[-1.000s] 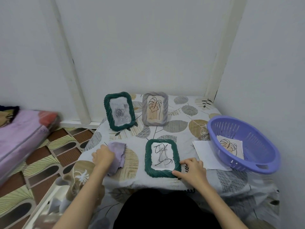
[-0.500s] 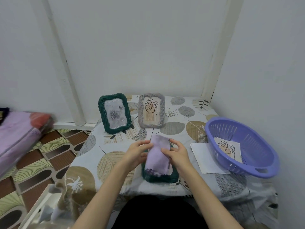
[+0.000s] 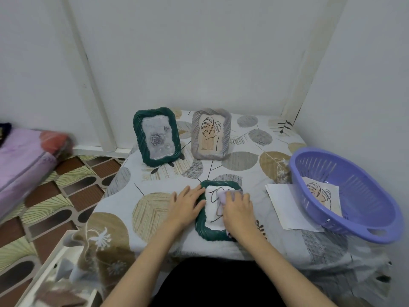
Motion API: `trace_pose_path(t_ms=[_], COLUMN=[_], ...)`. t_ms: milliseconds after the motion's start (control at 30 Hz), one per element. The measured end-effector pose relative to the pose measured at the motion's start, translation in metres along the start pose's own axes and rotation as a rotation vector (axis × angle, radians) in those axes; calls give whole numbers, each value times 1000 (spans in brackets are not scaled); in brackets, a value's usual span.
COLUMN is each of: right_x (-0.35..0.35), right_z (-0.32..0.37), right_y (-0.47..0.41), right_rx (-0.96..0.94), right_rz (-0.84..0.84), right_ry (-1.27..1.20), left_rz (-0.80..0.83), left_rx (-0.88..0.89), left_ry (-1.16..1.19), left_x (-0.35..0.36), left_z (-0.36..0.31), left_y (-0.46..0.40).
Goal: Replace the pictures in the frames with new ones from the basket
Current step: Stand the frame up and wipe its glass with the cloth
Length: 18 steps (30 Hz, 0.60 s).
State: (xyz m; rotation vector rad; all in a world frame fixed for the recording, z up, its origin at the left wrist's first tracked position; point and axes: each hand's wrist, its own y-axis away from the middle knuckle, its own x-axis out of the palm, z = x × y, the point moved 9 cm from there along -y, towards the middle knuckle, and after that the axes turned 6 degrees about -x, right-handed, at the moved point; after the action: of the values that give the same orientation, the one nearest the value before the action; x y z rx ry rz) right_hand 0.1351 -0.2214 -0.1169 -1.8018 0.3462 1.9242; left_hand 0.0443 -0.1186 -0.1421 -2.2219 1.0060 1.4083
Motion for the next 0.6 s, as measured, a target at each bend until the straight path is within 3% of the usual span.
trace_pose_path(t_ms=[100,300,433,600], right_x=[3,1,1,3], right_z=[9,33,5,8], right_y=[-24,-8,1,-33], right_rx=[-24,-348,-235,-116], right_rz=[-33,-64,-69,-39], right_ry=[-56,-139,59,-101], left_rz=[9,-49,-29,-16], left_rx=[16,11,11,0], left_ry=[-26,-38,-18,10], left_x=[-2,-3,-3,-4], left_z=[4,5,8,8], left_y=[-2,-1,-3,-4])
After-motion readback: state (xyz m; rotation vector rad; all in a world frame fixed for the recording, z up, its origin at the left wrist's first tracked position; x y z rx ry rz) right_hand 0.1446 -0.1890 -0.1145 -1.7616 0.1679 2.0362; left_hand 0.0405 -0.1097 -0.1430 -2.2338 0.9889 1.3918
